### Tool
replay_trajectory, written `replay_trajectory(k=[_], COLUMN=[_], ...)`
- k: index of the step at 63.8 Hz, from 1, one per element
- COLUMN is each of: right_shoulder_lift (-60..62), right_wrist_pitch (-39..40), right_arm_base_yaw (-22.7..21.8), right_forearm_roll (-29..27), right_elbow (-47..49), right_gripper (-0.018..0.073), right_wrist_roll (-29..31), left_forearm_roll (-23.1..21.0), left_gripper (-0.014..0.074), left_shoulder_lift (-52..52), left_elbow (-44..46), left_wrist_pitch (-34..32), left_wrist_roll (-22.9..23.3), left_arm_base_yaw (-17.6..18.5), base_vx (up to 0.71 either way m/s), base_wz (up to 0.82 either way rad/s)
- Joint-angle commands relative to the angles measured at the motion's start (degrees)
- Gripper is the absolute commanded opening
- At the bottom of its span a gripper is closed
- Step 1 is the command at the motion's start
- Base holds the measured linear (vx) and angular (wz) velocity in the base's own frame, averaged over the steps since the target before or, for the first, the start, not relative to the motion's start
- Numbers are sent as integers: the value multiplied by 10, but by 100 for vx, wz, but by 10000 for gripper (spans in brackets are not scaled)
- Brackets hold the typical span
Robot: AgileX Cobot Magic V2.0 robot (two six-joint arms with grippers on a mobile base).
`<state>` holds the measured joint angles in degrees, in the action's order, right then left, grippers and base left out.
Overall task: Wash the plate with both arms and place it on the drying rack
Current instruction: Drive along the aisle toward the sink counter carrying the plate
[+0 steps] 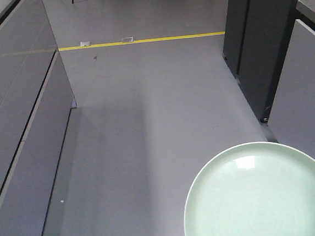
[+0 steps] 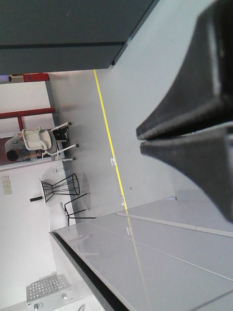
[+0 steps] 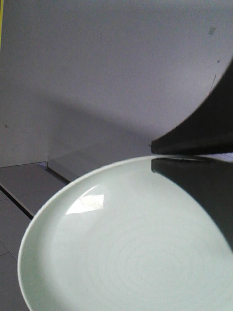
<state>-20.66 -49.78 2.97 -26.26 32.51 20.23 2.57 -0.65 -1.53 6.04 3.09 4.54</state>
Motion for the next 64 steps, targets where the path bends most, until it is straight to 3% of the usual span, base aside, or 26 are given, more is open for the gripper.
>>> replay_trajectory(k=[1,64], right_shoulder_lift=[-6,-6], right_wrist_pitch=[36,36], right_arm_base_yaw=[-4,-4], right_forearm_roll=[-14,-14], right_elbow=[14,14], right_gripper=[-4,-4], right_wrist_roll=[4,4], left_forearm_roll=[-1,-1], left_gripper=[-6,-6], left_shoulder_lift=[-8,-8], left_elbow=[15,15], left_wrist_pitch=[-44,-44], left_wrist_roll=[5,5], left_arm_base_yaw=[4,4], base_vx=[22,20], base_wz=[-3,-3])
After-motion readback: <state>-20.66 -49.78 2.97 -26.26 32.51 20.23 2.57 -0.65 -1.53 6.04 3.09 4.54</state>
